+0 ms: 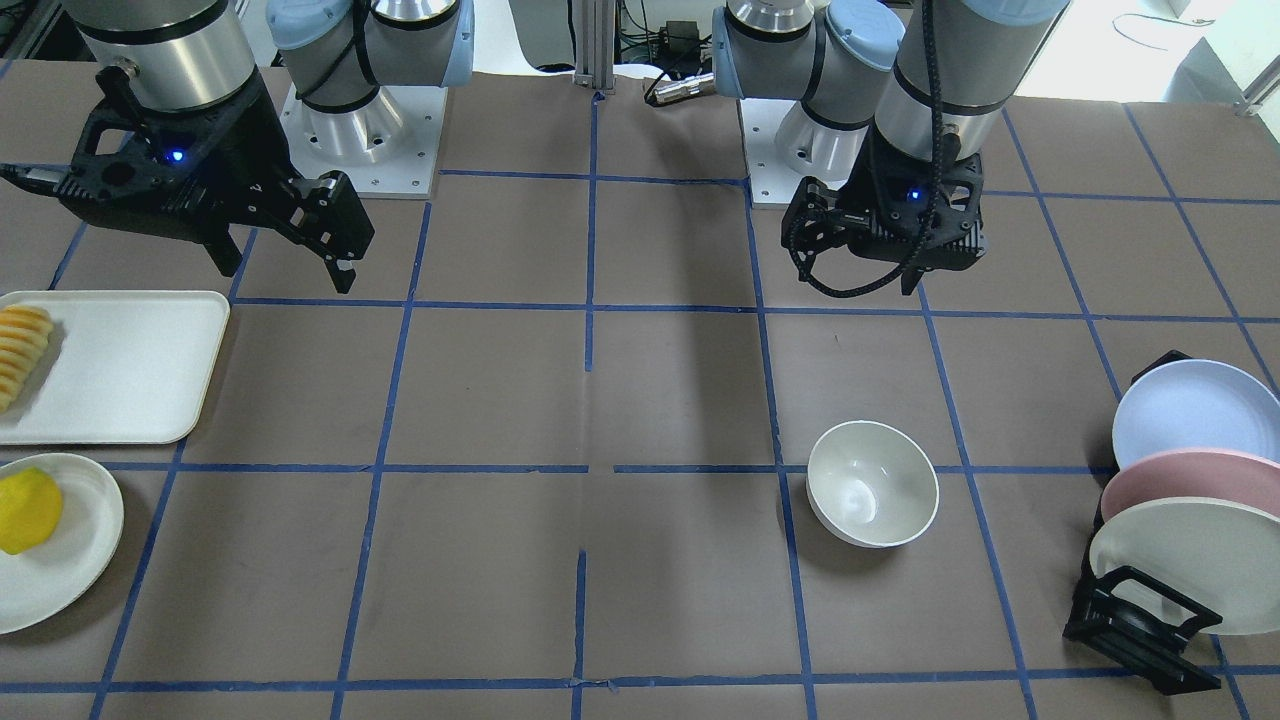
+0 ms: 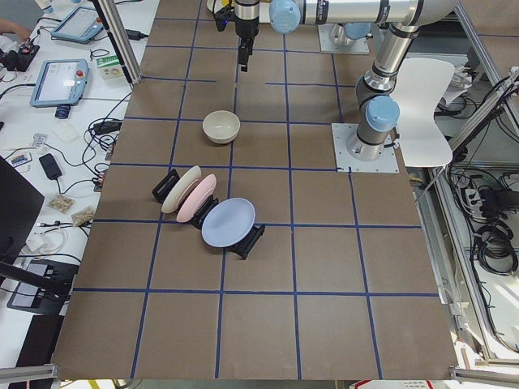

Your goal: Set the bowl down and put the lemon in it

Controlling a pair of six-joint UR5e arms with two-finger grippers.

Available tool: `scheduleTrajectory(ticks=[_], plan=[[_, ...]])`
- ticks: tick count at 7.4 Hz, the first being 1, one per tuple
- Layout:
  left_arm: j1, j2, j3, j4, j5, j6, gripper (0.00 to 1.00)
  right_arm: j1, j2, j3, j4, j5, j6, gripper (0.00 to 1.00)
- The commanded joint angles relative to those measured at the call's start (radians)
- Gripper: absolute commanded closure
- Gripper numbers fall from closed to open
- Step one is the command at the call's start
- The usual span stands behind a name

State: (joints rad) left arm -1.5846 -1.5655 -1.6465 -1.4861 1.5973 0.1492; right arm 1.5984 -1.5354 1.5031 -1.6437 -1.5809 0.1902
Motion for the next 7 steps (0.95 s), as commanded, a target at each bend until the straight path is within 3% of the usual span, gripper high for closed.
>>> scheduleTrajectory(ticks=[1, 5, 7], plan=[[0.002, 0.001, -0.001, 0.0, 0.0, 0.001, 0.0, 0.0, 0.001, -0.001, -0.001, -0.001, -0.002, 0.0], [-0.002, 0.001, -0.004, -0.003, 0.0, 0.0, 0.0, -0.018, 0.008, -0.012, -0.004, 0.008, -0.044, 0.0], [0.003, -0.001, -0.004, 0.004, -0.002, 0.0, 0.0, -0.163, 0.008, -0.027, 0.021, -0.004, -0.211, 0.0]])
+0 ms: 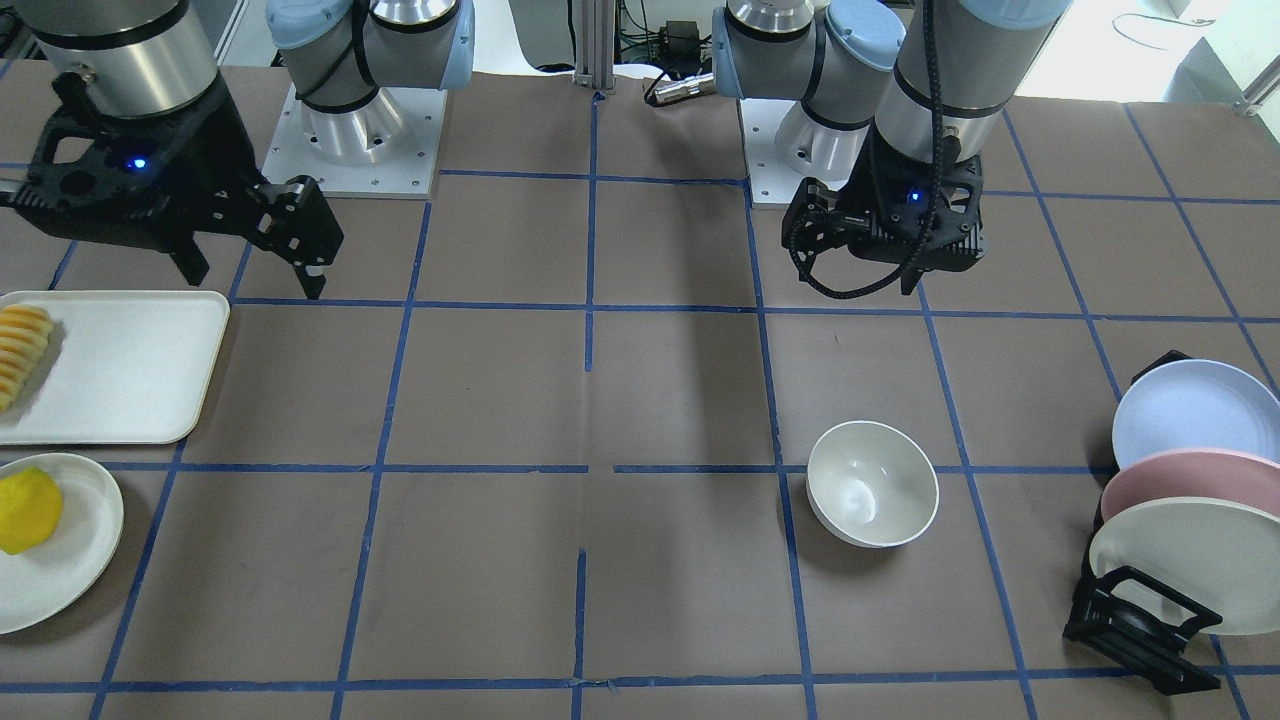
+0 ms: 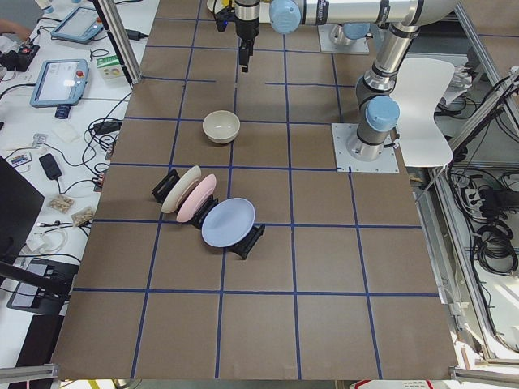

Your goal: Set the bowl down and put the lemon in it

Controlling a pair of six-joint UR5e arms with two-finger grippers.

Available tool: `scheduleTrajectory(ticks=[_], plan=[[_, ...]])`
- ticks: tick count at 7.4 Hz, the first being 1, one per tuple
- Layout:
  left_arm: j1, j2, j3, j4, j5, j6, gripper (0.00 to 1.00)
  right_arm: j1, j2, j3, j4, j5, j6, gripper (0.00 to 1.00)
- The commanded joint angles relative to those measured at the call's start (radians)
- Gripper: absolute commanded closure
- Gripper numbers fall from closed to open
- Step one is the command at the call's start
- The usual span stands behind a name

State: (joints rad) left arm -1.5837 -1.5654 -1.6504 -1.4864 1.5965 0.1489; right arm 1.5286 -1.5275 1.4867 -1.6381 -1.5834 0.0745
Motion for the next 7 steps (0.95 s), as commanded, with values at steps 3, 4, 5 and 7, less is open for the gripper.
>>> scheduleTrajectory(ticks=[3, 4, 5, 7], plan=[[0.034, -0.011, 0.001, 0.005, -0.004, 0.001, 0.0, -0.408, 0.015, -0.017, 0.047, -0.003, -0.465, 0.0], [0.078, -0.012, 0.006, 0.011, -0.013, 0.003, 0.0, -0.474, 0.048, -0.025, 0.038, 0.006, -0.557, 0.0], [0.126, -0.028, 0.017, 0.024, -0.01, 0.015, 0.0, -0.51, 0.075, -0.026, 0.032, 0.008, -0.631, 0.0], [0.229, -0.085, -0.008, 0.086, -0.01, 0.034, 0.0, -0.525, 0.087, -0.013, -0.011, 0.007, -0.653, 0.0]])
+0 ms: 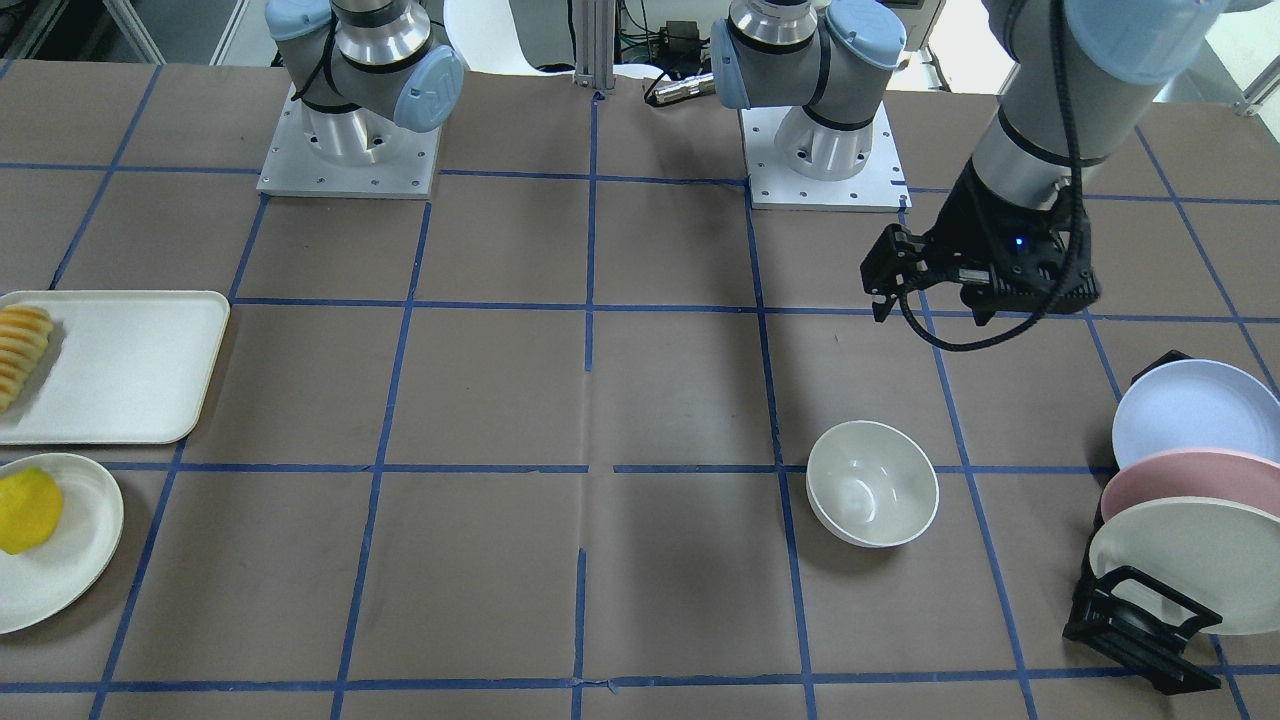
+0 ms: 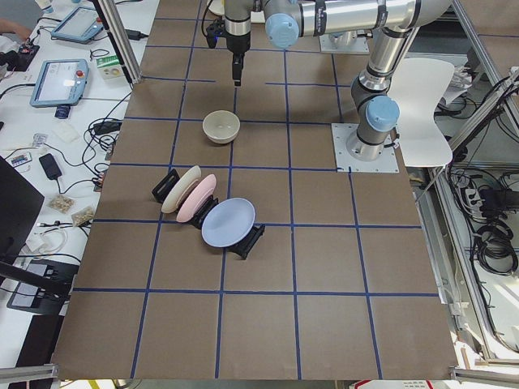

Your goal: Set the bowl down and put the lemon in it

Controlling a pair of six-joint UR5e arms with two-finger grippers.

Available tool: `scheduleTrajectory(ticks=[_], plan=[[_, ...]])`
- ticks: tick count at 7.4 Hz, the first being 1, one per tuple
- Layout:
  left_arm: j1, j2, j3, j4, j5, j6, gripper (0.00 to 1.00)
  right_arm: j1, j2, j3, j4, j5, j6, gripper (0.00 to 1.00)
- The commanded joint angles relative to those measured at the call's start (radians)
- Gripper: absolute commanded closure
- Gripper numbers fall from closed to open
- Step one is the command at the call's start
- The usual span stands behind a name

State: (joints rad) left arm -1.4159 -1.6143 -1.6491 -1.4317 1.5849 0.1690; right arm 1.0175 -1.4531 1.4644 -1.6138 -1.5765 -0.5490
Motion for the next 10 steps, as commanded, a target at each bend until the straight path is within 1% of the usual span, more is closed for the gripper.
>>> scheduleTrajectory(ticks=[1, 2, 3, 4, 5, 6, 7, 8, 9, 10], plan=[[0.093, -0.085, -0.008, 0.069, 0.001, 0.102, 0.0, -0.014, 0.061, 0.019, -0.096, -0.008, -0.064, 0.0], [0.107, -0.138, -0.009, 0.12, 0.004, 0.124, 0.0, -0.016, 0.127, 0.019, -0.13, -0.002, -0.098, 0.0], [0.107, -0.189, -0.011, 0.14, 0.004, 0.118, 0.0, -0.016, 0.217, 0.019, -0.228, -0.002, -0.13, 0.0], [0.107, -0.246, -0.009, 0.175, 0.003, 0.124, 0.0, -0.016, 0.32, 0.019, -0.286, 0.001, -0.134, 0.0], [0.107, -0.293, -0.011, 0.219, -0.002, 0.119, 0.0, -0.016, 0.4, 0.019, -0.36, 0.001, -0.135, 0.0], [0.109, -0.332, -0.009, 0.229, -0.008, 0.122, 0.0, -0.016, 0.449, 0.019, -0.397, 0.001, -0.137, 0.0], [0.107, -0.366, -0.012, 0.276, -0.009, 0.126, 0.0, -0.016, 0.483, 0.019, -0.414, 0.003, -0.137, 0.0], [0.109, -0.395, -0.011, 0.296, -0.008, 0.168, 0.01, -0.016, 0.496, 0.02, -0.411, 0.003, -0.134, 0.02], [0.107, -0.422, -0.012, 0.309, -0.011, 0.205, 0.02, -0.016, 0.496, 0.027, -0.408, 0.003, -0.131, 0.27], [0.107, -0.436, -0.021, 0.309, -0.009, 0.21, 0.14, -0.016, 0.496, 0.037, -0.406, 0.003, -0.127, 0.59]])
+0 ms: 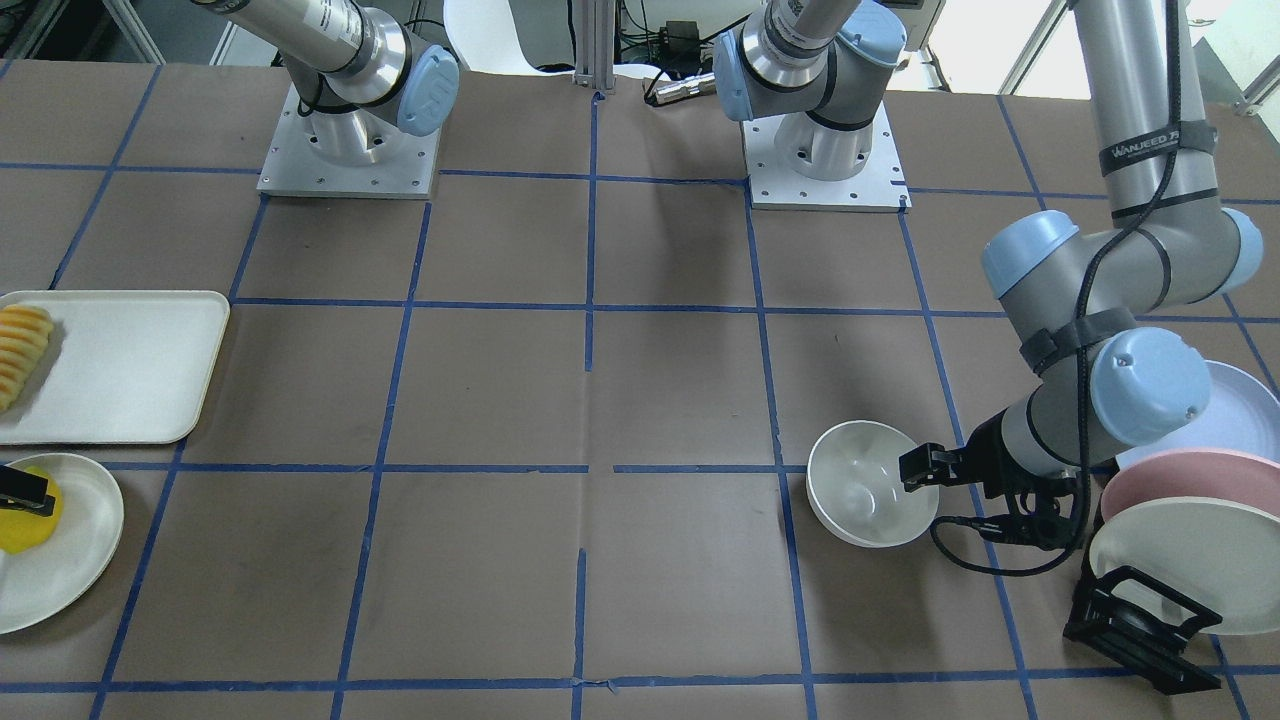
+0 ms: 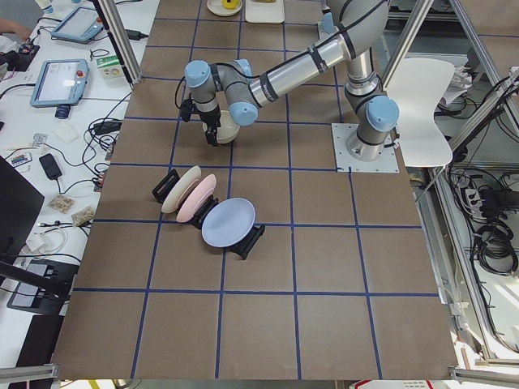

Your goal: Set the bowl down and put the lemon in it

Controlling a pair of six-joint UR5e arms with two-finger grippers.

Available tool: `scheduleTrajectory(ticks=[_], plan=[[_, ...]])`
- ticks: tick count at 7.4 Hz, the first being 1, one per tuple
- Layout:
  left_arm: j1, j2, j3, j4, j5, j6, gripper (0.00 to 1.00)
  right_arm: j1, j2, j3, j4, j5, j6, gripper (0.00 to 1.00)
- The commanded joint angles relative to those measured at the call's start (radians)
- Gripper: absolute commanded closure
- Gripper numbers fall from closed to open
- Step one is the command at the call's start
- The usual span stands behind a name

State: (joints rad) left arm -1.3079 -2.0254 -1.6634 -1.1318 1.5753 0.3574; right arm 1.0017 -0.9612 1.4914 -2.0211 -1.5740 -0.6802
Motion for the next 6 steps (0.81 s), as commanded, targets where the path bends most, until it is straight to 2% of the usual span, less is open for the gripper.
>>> scheduleTrajectory(ticks=[1, 2, 3, 6], plan=[[-0.001, -0.035, -0.022, 0.01, 0.0, 0.018, 0.33, 0.0, -0.004, 0.009, -0.001, -0.003, 0.01, 0.67], [-0.001, -0.035, -0.021, 0.01, -0.006, 0.009, 0.8, 0.006, -0.008, 0.0, 0.008, -0.001, 0.014, 0.67], [-0.001, -0.035, -0.009, 0.01, -0.056, 0.009, 1.0, 0.012, -0.049, -0.002, 0.03, -0.008, 0.014, 0.67], [-0.004, -0.021, -0.001, 0.009, -0.105, -0.035, 1.0, 0.011, -0.345, -0.003, 0.276, -0.015, 0.018, 0.64]])
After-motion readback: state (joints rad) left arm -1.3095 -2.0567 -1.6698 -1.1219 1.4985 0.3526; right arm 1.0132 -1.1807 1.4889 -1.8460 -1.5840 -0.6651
